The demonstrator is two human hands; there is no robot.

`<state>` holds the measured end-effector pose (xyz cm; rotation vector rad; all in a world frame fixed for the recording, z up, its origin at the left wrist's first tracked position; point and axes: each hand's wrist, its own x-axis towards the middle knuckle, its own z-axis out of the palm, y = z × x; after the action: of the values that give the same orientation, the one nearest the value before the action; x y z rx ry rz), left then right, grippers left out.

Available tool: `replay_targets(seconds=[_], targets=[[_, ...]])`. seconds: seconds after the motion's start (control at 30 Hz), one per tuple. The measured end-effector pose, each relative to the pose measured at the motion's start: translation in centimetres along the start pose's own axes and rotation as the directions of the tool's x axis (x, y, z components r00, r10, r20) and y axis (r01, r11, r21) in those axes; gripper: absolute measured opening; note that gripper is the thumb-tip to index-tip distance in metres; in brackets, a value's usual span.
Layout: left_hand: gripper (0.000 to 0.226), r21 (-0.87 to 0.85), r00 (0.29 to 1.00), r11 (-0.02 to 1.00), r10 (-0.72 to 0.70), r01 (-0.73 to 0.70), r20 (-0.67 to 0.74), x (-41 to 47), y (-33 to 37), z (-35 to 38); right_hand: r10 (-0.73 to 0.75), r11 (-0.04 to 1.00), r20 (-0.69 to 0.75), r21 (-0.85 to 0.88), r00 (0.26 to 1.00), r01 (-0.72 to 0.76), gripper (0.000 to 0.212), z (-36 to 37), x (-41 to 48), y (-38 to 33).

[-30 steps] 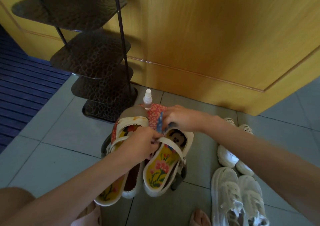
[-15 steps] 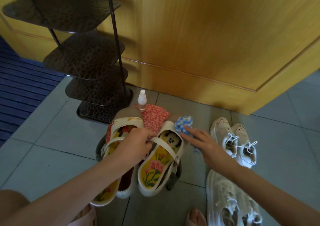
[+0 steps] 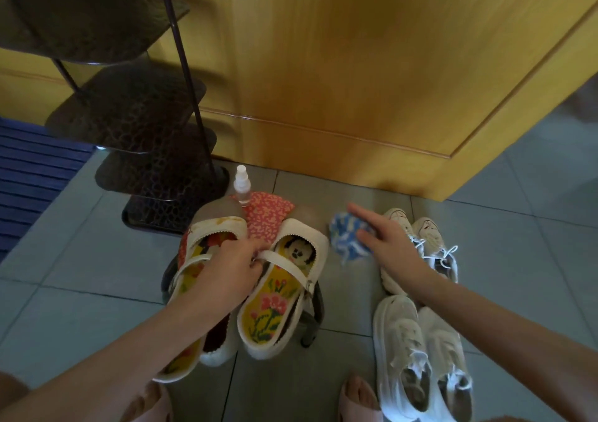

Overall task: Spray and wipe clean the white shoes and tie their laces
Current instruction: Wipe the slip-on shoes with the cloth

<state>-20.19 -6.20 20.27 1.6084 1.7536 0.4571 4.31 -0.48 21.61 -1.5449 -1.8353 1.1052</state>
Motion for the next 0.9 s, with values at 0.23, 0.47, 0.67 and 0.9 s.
replay_targets(seconds=[0.23, 0.47, 0.67, 0.9], targets=[[0.035, 0.064, 0.998, 0.998, 0.027, -0.024, -0.052, -0.5, 0.9, 0.1, -0.042, 0.986, 0.109, -0.157, 0.993, 0.059, 0.054, 7.1, 1.1, -1.0], [0.034, 0.053, 0.999, 0.999, 0.015, -0.014, -0.029, -0.3, 0.8, 0.0, 0.006, 0.998, -0.008, -0.058, 1.0, -0.006, 0.054, 7.6, -2.5, 0.3], [0.034, 0.033, 0.999, 0.999, 0.02, -0.019, -0.037, -0.5, 1.3, 0.2, 0.076, 0.991, -0.07, 0.113, 0.995, -0.067, 0.053, 9.3, -6.2, 0.8], [0.038, -0.002, 1.0, 1.0, -0.011, 0.011, -0.002, -0.3, 1.1, 0.2, 0.042, 0.991, -0.005, 0.124, 0.999, -0.041, 0.057, 10.0, -9.0, 1.3]])
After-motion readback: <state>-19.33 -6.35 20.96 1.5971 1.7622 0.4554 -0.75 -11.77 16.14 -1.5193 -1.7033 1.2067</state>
